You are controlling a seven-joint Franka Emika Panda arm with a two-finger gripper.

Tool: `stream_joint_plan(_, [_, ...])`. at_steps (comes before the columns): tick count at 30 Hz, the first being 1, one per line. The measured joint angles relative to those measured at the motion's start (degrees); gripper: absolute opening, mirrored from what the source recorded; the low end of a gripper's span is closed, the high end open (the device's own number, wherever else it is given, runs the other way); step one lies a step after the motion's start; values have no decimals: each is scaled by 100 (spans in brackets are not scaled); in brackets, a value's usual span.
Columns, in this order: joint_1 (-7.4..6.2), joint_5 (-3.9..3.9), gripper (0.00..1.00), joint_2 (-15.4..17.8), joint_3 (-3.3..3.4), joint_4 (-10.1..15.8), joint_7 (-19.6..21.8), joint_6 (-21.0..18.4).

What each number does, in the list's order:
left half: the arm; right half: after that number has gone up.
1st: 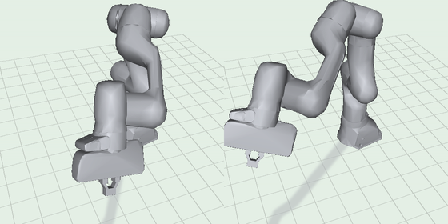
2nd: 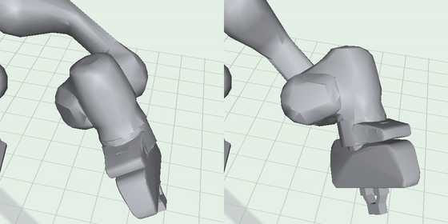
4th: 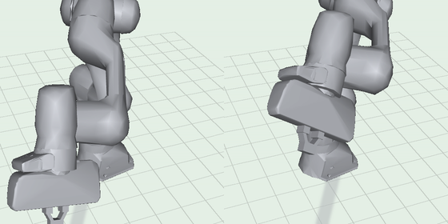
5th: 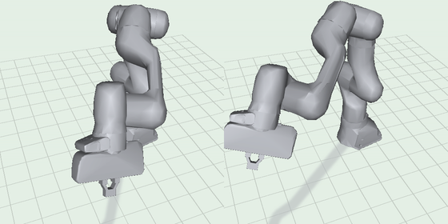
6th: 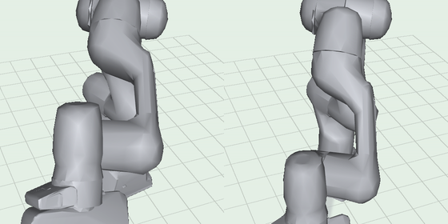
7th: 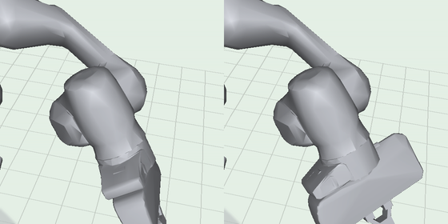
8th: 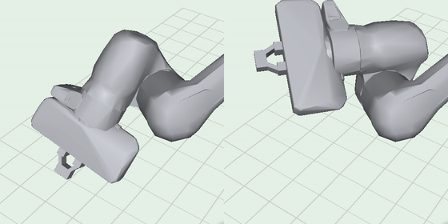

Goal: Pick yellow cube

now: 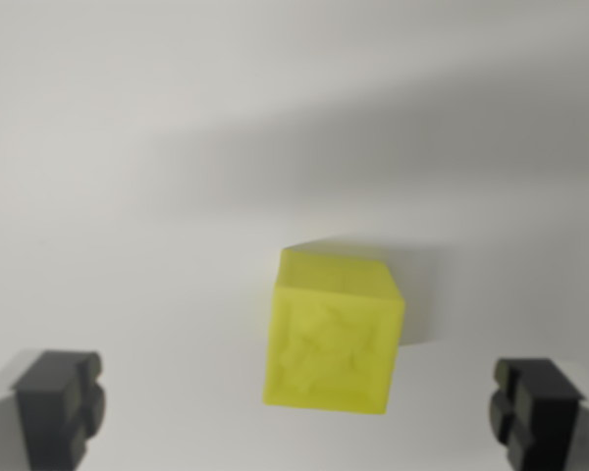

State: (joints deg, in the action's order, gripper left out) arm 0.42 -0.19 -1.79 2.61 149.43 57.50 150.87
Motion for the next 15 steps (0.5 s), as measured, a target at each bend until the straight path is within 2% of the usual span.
stream_joint_plan(15, [-9,-43,100,-313,0,471,193,797])
